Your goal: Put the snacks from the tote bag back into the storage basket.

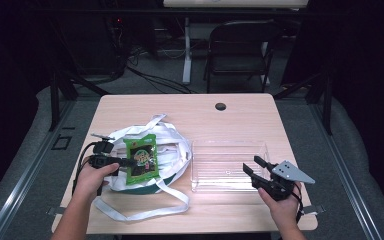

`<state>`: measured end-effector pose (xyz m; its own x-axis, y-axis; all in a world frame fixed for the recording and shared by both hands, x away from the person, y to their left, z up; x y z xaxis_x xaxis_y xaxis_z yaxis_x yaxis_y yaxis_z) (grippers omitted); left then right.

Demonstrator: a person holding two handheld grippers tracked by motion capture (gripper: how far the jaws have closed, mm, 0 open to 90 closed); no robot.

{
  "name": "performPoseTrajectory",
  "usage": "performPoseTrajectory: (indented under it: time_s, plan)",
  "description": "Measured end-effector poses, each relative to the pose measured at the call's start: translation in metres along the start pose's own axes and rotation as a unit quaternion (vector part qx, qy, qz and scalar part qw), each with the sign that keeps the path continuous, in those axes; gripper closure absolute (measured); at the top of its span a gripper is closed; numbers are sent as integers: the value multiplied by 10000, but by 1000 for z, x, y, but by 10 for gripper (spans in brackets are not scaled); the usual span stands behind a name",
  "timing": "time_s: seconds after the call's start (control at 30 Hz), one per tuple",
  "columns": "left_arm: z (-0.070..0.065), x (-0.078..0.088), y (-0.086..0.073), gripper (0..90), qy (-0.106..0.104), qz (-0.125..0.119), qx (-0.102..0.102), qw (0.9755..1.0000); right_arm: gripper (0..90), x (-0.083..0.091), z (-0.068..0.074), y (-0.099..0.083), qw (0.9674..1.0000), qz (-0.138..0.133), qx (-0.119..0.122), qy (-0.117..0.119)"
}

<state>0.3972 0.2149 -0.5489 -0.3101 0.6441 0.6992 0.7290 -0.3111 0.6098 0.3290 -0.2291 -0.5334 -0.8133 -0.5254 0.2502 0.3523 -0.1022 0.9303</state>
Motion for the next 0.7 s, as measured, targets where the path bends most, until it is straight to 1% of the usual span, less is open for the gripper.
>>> performPoseTrajectory:
  time_s: [0.17,0.27,0.3,0.33,0.37,0.4,0.5,0.57,0.67,0.7]
  plan:
    - [0,2,3,717,49,-88,-63,9999,471,-1,0,0,10000,-1,6,10]
    - [-2,3,7,718,83,-188,-159,9997,471,-3,1,-2,9999,105,49,17]
    - [-2,3,7,718,83,-188,-159,9997,471,-3,1,-2,9999,105,49,17]
    - [-3,4,10,718,107,-245,-211,9994,474,-4,2,-3,10000,79,54,7]
    - [-3,4,10,718,107,-245,-211,9994,474,-4,2,-3,9999,124,92,-8]
    - [-5,6,13,718,106,-314,-233,9992,476,-4,1,-4,9998,141,124,-24]
    - [-7,7,17,718,106,-383,-266,9989,478,-5,2,-4,9996,179,198,-34]
    - [-11,9,23,718,115,-465,-345,9983,477,-6,2,-5,9995,181,264,-38]
    - [-14,10,27,718,121,-527,-405,9977,476,-7,3,-5,9992,208,329,-63]
    - [-15,10,28,718,131,-556,-415,9975,476,-8,5,-6,9991,206,366,-15]
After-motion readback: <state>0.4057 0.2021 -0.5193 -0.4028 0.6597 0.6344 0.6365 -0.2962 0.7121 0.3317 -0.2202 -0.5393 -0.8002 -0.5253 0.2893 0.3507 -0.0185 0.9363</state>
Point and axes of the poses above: each handheld gripper's, and its own axes: x roughly backward along the jaws, y roughly out of its top, z roughly to its left, the point moved 6 cm from there along -x, roughly forward along the jaws, and after that the axes turned 13 degrees about -x, right-handed, at the moved point
